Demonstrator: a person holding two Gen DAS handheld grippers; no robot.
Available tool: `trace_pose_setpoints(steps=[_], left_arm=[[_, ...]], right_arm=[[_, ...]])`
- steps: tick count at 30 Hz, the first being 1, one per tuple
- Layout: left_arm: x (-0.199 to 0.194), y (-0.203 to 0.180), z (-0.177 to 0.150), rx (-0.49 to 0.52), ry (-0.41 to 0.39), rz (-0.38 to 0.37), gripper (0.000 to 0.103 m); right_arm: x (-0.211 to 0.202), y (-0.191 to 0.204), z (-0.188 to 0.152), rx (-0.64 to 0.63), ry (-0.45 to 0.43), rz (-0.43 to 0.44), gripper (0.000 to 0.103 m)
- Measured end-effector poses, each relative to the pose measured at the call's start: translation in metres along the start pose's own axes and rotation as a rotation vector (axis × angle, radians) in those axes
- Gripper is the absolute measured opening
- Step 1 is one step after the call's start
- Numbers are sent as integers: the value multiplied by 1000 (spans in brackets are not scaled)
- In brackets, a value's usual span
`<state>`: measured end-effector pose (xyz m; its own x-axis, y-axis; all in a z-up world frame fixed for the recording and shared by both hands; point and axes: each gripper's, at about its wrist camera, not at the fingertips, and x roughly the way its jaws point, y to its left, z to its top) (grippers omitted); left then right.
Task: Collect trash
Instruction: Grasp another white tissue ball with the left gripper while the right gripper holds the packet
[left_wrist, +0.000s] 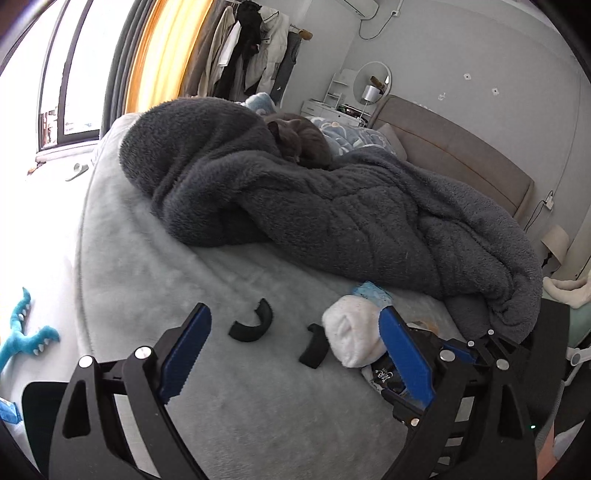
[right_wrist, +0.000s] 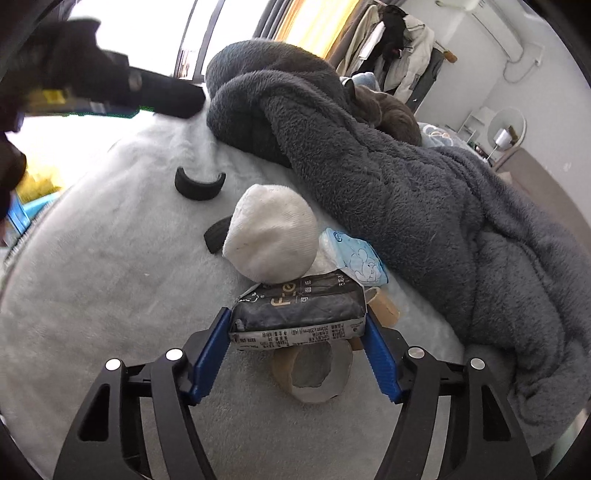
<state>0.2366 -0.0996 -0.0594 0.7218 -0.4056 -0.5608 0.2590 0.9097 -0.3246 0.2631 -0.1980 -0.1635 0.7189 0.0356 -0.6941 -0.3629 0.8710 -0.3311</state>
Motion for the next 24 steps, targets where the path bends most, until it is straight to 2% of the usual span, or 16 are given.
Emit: trace_pose_setpoints(steps=[7, 15, 18, 22, 24], left_arm=[[18, -6, -4, -46, 26, -59, 88], [43, -30, -16, -4, 98, -99, 77], [50, -36, -20, 6, 118, -110, 73], [56, -44, -26, 30, 139, -115, 68], [59, -48, -28, 55, 141, -100, 62]], right_arm=[[-19, -22, 0, 104, -56, 60, 70], [-29, -44, -10, 165, -80, 63, 69], [-36, -60, -14, 231, -106, 85, 70], [-43, -86, -21, 360, -133, 163, 70], [-46, -97, -23, 420, -150, 187, 70]])
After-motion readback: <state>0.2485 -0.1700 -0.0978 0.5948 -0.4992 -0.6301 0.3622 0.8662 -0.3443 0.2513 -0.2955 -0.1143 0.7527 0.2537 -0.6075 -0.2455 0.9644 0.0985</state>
